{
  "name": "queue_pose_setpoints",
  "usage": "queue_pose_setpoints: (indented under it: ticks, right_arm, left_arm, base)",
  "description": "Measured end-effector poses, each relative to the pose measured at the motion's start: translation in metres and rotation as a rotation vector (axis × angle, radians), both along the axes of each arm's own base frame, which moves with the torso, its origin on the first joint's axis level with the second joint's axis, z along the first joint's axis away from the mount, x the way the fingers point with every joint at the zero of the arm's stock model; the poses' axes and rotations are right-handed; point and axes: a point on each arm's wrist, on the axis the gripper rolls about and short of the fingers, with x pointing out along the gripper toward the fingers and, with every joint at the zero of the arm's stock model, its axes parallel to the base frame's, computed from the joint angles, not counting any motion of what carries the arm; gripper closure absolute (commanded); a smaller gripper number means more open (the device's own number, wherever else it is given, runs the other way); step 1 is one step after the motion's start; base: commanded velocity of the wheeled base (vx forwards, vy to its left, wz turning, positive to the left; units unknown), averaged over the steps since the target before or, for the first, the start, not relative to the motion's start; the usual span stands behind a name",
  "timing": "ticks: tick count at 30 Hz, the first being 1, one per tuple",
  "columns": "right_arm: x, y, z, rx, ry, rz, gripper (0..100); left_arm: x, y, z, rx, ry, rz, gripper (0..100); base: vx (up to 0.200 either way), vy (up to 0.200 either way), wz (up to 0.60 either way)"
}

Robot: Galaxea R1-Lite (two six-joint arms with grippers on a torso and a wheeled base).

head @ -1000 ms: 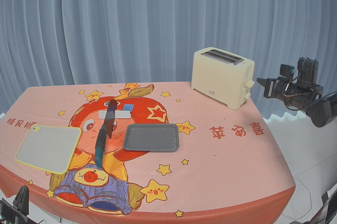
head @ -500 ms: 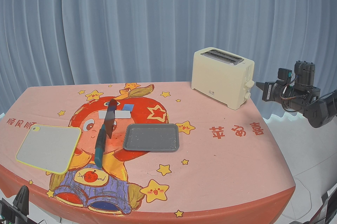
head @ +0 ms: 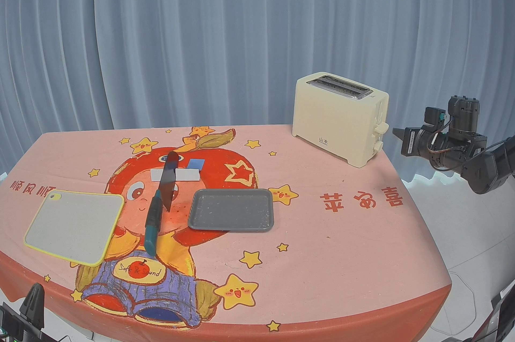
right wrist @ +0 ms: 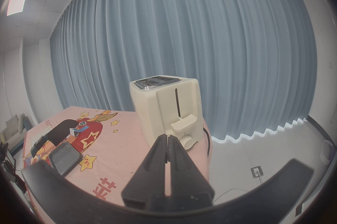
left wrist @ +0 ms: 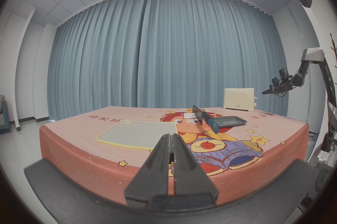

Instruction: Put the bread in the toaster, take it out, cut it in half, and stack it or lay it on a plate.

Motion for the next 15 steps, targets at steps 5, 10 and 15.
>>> queue_pose_setpoints:
  ticks: [5,10,15]
  right_arm:
    - [0.0027,0.0001,-0.005,-0.003,0.013,-0.001,100]
    - [0.0066,-0.0019,-0.0076,-0.004,0.016,-0.008,100]
    - [0.0089,-0.0025,-0.0091,-0.004,0.018,-0.01,100]
  left_arm:
    - [0.0,0.0,0.0,0.0,0.0,-0.001,100]
    - [0.0,0.0,0.0,0.0,0.0,0.0,100]
    - [0.0,0.0,0.0,0.0,0.0,0.0,100]
  base:
    - [0.0,0.0,0.0]
    - [0.0,0.0,0.0]
    - [0.0,0.0,0.0]
